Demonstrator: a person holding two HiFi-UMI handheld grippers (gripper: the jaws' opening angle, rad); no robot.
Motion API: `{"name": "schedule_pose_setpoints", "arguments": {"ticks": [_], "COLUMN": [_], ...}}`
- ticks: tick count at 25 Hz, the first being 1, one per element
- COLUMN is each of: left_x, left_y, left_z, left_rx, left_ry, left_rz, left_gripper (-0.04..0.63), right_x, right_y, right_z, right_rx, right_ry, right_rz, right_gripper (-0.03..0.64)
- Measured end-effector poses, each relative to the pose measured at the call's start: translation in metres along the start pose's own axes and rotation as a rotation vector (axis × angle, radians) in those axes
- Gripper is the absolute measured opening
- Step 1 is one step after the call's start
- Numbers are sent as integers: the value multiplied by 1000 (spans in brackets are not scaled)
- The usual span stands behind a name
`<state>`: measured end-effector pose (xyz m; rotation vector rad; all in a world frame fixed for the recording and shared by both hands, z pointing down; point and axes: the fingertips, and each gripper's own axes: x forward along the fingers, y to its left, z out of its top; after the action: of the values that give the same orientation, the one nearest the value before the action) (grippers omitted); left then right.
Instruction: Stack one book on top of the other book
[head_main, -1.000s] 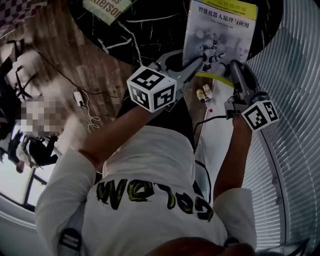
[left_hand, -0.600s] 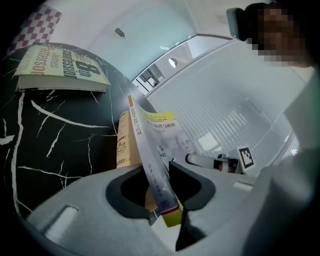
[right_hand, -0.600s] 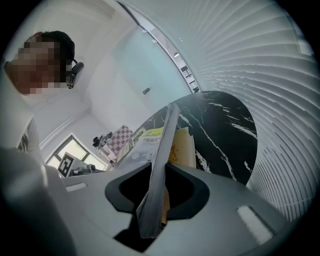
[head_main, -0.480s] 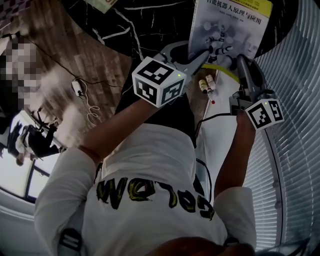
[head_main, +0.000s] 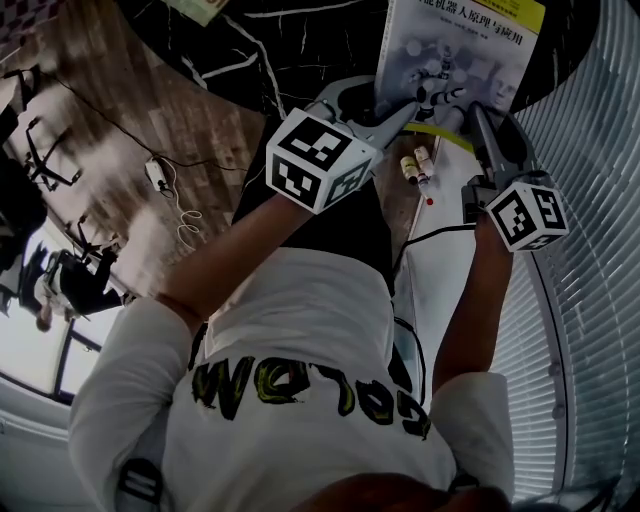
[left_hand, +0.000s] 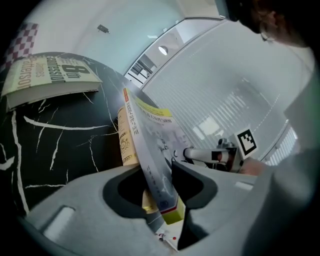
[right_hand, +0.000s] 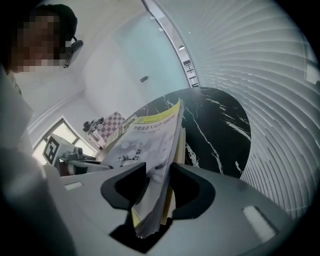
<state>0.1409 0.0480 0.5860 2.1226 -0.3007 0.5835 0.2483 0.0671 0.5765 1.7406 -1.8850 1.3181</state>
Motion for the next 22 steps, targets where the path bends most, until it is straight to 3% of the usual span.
{"name": "schedule_pose_setpoints", "arguments": {"ticks": [6,13,22], "left_x": [0,-1,-30], "left_y": [-1,1,13], "left_z": [-2,-10,11], "left_rx": [32,62,106], "left_ry": [28,61,5], "left_rz": [4,47,94], "left_gripper": [183,281,287], "right_x": [1,-8,-30], "right_y": [-9,-17,-11], "right_z": [-5,2,23], "right_rx": [-37,-67,-147], "right_ry": [23,-10,-81], "right_rz": [-72,-118,-175], "right_gripper": [204,225,242]}}
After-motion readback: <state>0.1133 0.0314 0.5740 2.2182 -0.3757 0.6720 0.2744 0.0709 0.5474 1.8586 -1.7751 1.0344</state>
